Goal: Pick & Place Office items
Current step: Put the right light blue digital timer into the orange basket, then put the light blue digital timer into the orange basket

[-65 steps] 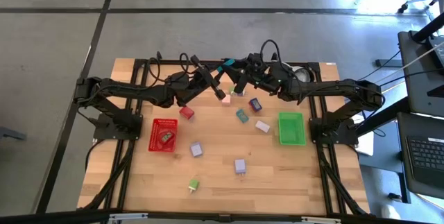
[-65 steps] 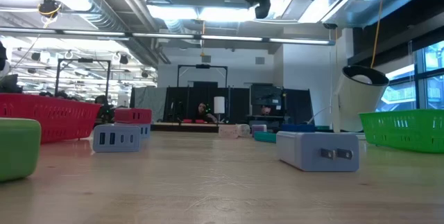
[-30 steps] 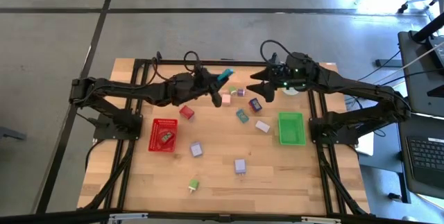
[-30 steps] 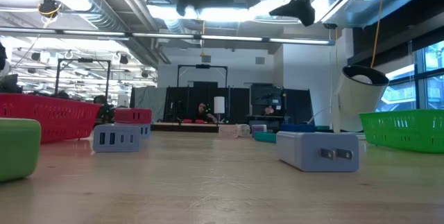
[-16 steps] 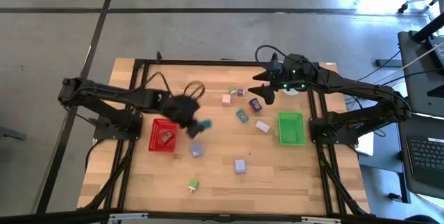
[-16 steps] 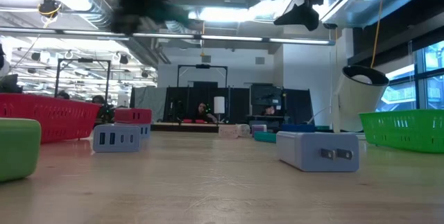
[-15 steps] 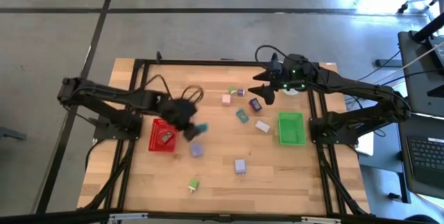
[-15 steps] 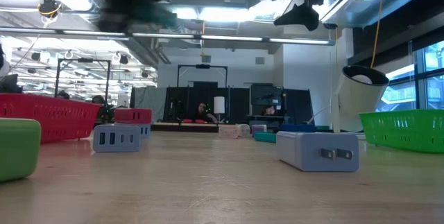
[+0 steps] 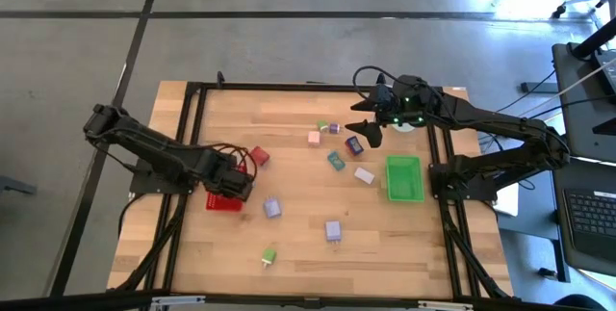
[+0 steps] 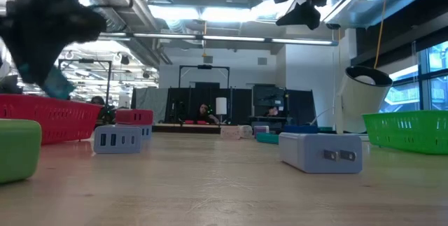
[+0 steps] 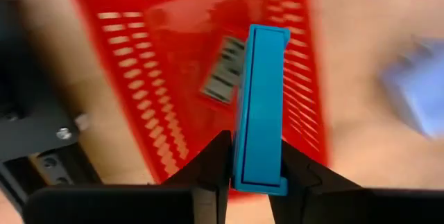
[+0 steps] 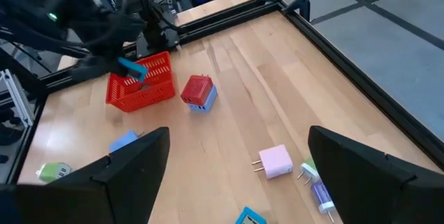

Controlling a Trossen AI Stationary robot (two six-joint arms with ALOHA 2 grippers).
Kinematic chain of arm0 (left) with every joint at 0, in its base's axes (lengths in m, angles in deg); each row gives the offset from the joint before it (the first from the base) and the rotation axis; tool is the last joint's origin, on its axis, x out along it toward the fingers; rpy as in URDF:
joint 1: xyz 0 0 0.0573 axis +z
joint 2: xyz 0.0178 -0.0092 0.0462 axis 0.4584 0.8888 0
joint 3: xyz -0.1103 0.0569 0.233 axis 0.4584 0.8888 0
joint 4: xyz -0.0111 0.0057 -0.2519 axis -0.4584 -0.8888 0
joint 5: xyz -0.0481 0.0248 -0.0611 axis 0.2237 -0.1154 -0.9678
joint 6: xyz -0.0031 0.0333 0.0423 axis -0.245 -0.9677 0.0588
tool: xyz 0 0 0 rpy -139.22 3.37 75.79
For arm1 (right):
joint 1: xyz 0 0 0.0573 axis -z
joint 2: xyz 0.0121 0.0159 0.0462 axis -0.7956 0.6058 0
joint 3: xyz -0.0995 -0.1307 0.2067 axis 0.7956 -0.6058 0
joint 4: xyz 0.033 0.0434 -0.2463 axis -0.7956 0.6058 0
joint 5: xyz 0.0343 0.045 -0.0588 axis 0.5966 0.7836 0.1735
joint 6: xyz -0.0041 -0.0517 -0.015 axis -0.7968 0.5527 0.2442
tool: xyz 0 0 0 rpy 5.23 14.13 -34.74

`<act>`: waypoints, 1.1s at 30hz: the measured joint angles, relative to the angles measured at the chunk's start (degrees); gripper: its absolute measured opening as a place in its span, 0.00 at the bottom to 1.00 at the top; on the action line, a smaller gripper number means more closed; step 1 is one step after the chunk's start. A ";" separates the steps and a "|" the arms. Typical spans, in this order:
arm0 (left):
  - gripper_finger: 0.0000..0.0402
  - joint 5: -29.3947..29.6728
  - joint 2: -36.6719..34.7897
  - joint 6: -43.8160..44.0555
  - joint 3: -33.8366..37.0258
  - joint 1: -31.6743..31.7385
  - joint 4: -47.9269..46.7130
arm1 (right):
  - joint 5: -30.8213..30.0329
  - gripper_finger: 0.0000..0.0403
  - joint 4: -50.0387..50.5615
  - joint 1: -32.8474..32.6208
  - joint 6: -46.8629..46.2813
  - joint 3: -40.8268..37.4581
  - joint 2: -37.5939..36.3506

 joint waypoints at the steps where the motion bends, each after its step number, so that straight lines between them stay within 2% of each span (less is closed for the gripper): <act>1: 0.16 -0.02 0.29 1.07 1.06 0.00 0.12 | 0.00 0.86 0.00 0.00 0.00 0.00 -0.02; 6: 0.16 0.27 1.03 3.67 3.66 0.13 0.72 | 0.00 0.86 0.16 0.00 -0.32 0.00 0.00; 11: 0.18 3.77 1.03 3.66 3.72 0.61 0.93 | 0.00 0.86 0.59 0.00 -0.44 0.00 0.00; 23: 0.42 2.51 0.84 2.92 3.21 0.61 0.65 | -0.03 0.86 2.88 0.00 -0.42 0.00 0.00; 29: 0.46 4.55 -0.32 -2.04 -1.65 1.23 -2.33 | -8.74 0.86 9.24 -0.43 -10.45 0.02 1.86; 33: 0.45 9.23 -0.52 -7.37 -6.34 2.45 -3.96 | -10.54 0.86 10.86 -1.69 -15.16 0.02 5.04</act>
